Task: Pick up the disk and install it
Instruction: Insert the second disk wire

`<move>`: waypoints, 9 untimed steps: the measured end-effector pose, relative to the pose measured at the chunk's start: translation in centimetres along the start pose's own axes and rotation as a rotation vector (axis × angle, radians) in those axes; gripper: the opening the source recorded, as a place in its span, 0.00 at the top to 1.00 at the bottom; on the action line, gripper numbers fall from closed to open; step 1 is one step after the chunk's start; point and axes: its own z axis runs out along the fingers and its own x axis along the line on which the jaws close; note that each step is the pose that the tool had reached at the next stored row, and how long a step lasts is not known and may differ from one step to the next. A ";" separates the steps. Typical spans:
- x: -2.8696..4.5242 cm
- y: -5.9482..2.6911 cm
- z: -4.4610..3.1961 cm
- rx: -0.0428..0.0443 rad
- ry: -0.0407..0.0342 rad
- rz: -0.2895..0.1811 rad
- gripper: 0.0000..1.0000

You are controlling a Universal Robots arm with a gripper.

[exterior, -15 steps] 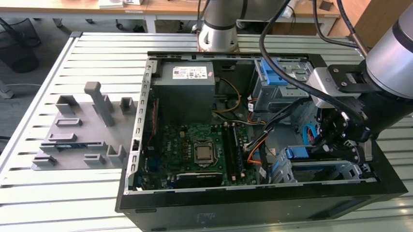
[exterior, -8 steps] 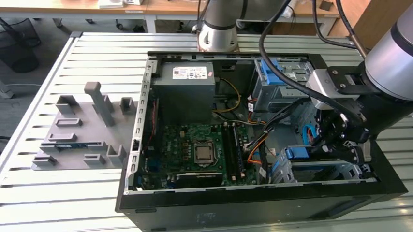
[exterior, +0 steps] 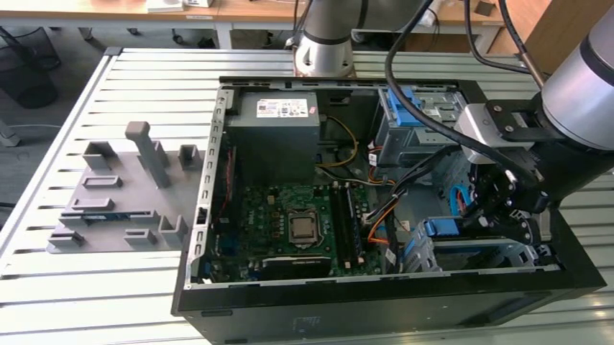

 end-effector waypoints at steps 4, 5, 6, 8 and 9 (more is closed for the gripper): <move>0.00 0.00 0.01 0.0000 0.0000 0.000 0.82; 0.00 0.00 0.01 0.0000 0.0000 0.000 0.76; 0.00 0.00 0.01 0.0000 -0.0001 0.000 0.76; 0.00 0.00 -0.04 0.0000 -0.0005 0.000 0.76; -0.01 0.00 -0.12 0.0000 -0.0005 0.000 0.76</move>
